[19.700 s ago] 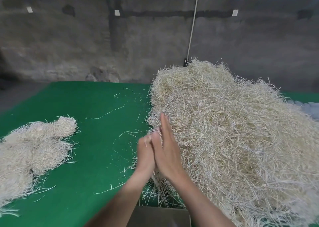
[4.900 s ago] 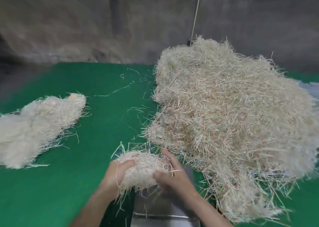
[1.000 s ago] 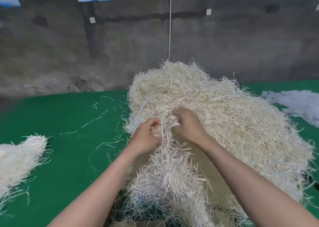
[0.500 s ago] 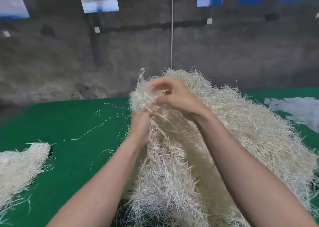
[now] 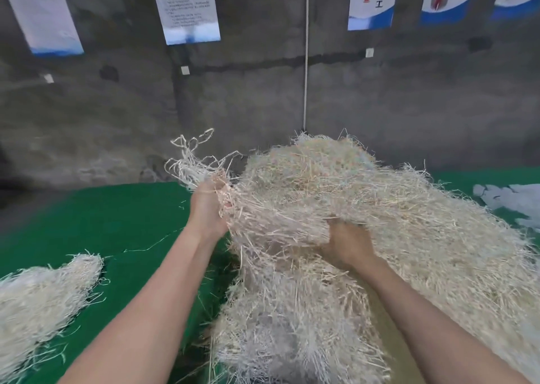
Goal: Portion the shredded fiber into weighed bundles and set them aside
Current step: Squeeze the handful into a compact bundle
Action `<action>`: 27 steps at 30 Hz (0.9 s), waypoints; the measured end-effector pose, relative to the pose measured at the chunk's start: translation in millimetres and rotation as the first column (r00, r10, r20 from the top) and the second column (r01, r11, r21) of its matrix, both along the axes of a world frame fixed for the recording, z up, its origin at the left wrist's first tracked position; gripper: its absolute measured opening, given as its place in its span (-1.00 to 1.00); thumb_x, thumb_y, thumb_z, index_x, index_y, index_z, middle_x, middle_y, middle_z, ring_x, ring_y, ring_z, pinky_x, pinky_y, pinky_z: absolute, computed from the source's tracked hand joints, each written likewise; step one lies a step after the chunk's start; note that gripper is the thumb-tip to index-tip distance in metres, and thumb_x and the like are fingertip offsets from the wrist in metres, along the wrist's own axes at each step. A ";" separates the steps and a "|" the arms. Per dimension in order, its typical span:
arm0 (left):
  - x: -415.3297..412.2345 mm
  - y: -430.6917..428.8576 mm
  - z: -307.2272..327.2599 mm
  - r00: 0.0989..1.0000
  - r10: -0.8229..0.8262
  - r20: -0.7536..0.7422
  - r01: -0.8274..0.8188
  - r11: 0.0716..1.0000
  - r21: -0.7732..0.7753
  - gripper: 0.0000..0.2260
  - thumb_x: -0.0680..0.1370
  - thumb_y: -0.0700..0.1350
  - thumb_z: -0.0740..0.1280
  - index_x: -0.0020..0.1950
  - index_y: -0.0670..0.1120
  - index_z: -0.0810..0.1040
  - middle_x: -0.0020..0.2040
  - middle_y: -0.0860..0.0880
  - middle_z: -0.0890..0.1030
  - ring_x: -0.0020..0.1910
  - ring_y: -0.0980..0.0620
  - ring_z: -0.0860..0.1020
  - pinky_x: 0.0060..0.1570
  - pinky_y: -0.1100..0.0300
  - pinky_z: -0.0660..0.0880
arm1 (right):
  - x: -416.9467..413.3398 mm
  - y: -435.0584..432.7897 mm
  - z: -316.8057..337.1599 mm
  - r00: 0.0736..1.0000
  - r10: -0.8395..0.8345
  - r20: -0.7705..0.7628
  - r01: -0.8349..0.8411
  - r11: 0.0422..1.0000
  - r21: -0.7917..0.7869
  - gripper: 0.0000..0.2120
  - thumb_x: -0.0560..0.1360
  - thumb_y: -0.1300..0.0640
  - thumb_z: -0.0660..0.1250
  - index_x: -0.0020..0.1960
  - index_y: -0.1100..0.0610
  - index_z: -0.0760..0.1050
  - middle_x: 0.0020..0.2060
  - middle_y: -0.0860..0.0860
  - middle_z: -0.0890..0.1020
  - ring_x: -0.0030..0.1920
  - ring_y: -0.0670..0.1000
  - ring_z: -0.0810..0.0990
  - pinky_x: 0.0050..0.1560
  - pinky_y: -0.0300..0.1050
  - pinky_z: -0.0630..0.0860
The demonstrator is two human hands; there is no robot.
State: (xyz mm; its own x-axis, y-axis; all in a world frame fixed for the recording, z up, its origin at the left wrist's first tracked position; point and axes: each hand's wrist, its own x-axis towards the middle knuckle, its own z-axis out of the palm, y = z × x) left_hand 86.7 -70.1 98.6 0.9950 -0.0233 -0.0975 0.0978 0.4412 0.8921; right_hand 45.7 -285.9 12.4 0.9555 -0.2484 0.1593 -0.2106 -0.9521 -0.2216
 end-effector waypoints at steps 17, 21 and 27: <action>10.9 -5.3 -48.9 0.851 -0.516 -0.097 -0.036 -0.242 0.970 -0.90 0.45 -0.20 0.34 -0.22 -0.04 0.47 -0.29 0.05 0.55 -0.42 0.15 0.47 -0.44 0.29 0.45 | 20.5 43.4 -0.8 0.942 0.155 0.296 -0.182 0.981 0.066 -0.85 0.48 0.29 0.29 -0.01 0.12 0.55 -0.39 -0.06 0.55 -0.48 -0.15 0.36 0.17 0.03 0.49; 27.3 0.6 -46.5 0.870 -0.359 0.337 -0.461 -0.354 0.814 -0.76 0.39 -0.38 0.20 -0.39 -0.12 0.27 -0.37 0.00 0.43 -0.40 0.01 0.43 -0.42 0.21 0.32 | 8.2 19.2 -11.2 0.964 0.148 0.221 -0.126 0.986 -0.111 -0.86 0.47 0.07 0.39 -0.03 0.10 0.50 -0.48 -0.11 0.41 -0.42 -0.14 0.40 0.31 0.03 0.34; 32.8 -9.8 -40.9 0.834 -0.213 0.509 -0.543 -0.151 0.826 -0.77 0.41 -0.43 0.23 -0.34 -0.13 0.42 -0.42 0.02 0.37 -0.35 -0.03 0.41 -0.46 0.24 0.26 | -10.0 17.5 13.6 0.989 0.076 0.124 -0.072 0.997 -0.034 -0.44 0.38 -0.15 0.41 0.26 0.09 0.37 -0.13 -0.05 0.54 -0.04 0.00 0.49 0.39 0.08 0.22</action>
